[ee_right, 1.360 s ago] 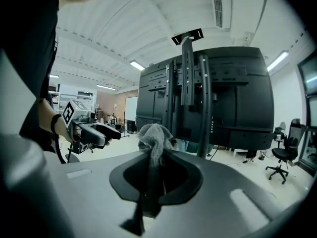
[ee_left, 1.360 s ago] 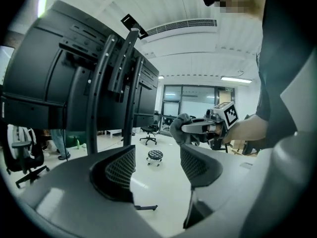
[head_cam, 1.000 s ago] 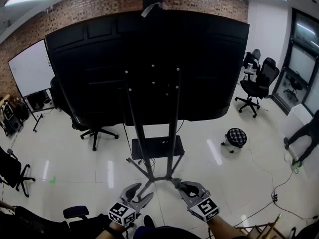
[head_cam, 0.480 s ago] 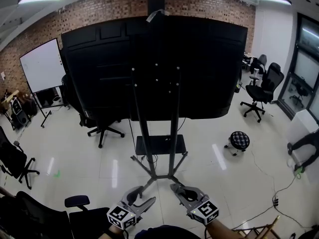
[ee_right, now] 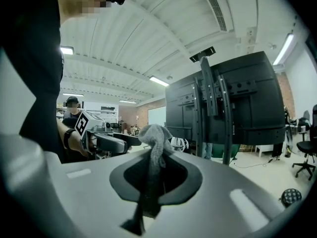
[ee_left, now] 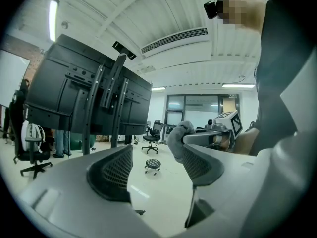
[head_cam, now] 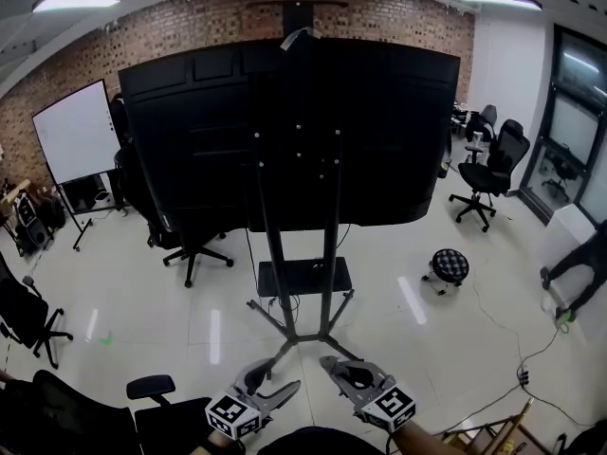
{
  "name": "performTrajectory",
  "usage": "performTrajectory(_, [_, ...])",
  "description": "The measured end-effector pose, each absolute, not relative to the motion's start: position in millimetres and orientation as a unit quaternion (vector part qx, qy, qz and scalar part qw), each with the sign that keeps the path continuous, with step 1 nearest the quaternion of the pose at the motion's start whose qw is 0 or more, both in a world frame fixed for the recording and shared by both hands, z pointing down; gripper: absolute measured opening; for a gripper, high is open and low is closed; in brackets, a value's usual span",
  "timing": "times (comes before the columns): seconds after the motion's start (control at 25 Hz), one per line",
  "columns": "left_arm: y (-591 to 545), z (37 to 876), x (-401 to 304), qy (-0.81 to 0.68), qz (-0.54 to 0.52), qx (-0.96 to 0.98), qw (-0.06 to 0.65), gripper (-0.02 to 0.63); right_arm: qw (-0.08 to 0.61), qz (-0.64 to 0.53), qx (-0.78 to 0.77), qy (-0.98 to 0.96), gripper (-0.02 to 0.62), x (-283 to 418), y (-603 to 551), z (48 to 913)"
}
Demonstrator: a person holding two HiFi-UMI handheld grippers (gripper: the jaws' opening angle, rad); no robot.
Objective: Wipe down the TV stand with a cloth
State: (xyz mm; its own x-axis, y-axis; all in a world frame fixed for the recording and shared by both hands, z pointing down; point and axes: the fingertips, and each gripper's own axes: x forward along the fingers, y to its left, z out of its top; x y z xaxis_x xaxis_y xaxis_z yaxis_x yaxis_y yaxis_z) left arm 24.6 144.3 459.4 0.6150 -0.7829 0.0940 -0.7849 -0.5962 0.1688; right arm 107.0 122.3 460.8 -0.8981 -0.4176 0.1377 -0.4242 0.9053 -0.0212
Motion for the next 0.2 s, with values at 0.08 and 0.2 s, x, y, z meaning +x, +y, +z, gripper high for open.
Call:
performTrajectory(0.08, [148.3, 456.0, 23.4, -0.437, 0.003, 0.895, 0.092, 0.341, 0.066, 0.018, 0.216, -0.974, 0.02, 106.2, 128.5, 457.6])
performTrajectory(0.2, [152.6, 452.5, 20.4, -0.433, -0.005, 0.898, 0.084, 0.341, 0.064, 0.016, 0.221, -0.973, 0.02, 105.4, 134.3, 454.3])
